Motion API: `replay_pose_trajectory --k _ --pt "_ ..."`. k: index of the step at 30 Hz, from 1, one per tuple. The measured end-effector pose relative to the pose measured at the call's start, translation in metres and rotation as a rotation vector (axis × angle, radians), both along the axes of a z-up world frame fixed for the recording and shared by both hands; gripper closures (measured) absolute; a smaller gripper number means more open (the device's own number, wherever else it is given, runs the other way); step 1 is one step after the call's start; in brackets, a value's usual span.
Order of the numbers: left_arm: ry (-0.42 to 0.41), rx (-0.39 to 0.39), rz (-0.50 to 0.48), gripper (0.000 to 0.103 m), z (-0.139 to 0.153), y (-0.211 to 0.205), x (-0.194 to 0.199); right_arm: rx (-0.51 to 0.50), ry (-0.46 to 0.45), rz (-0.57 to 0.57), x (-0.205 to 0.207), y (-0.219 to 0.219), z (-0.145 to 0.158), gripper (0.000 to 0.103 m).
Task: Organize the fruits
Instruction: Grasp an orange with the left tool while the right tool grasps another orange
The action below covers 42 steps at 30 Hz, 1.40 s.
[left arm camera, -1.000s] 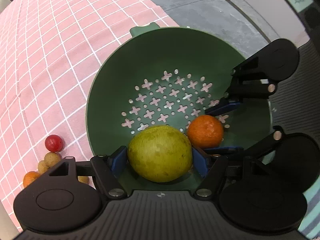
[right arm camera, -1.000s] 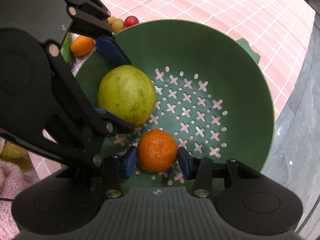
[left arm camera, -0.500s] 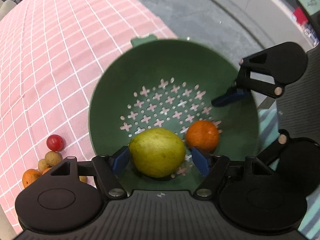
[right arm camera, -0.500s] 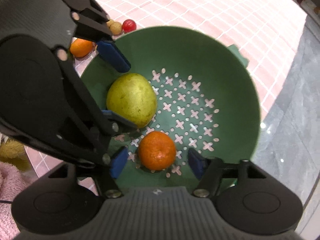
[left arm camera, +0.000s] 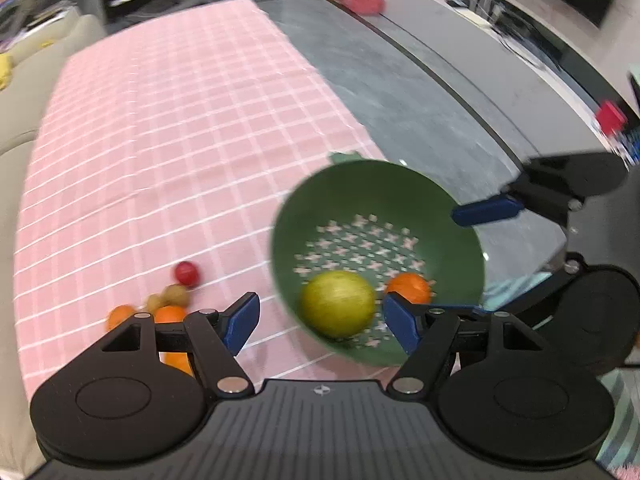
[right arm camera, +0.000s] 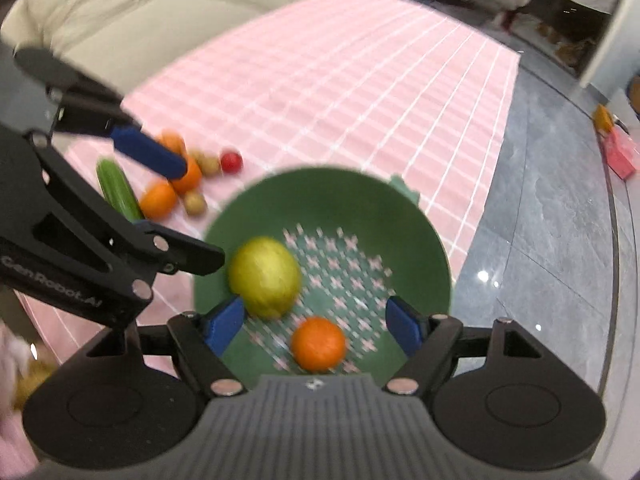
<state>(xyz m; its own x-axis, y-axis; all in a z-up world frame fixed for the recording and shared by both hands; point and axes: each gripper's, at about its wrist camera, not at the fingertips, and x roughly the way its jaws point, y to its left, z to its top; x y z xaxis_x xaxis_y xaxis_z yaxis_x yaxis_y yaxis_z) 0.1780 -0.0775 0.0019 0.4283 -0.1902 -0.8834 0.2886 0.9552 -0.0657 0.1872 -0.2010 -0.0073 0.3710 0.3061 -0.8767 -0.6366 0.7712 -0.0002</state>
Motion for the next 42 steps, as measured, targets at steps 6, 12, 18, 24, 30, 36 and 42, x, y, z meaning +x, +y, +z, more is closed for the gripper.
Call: replay_pose_trajectory --k 6,12,18,24,30,36,42 --pt "-0.07 -0.008 0.128 0.02 0.017 0.042 -0.024 0.113 -0.054 -0.09 -0.02 0.024 0.016 0.028" --pt "-0.114 -0.045 0.265 0.02 0.023 0.091 -0.044 0.155 -0.1 -0.14 -0.036 0.058 0.018 0.028" --pt "-0.176 -0.091 0.355 0.022 0.023 0.132 -0.062 0.209 -0.152 -0.179 -0.055 0.09 0.018 0.028" --pt "-0.217 -0.15 0.431 0.022 0.012 0.162 -0.074 0.215 -0.178 -0.152 -0.068 0.124 0.009 0.028" --pt "-0.2 -0.195 0.468 0.027 -0.009 0.184 -0.079 0.208 -0.167 -0.105 -0.072 0.147 -0.004 0.033" --pt "-0.129 -0.227 0.477 0.039 -0.031 0.197 -0.078 0.179 -0.155 -0.051 -0.069 0.162 -0.02 0.045" --pt "-0.076 -0.263 0.489 0.043 -0.054 0.203 -0.068 0.162 -0.121 -0.043 -0.055 0.168 -0.039 0.054"
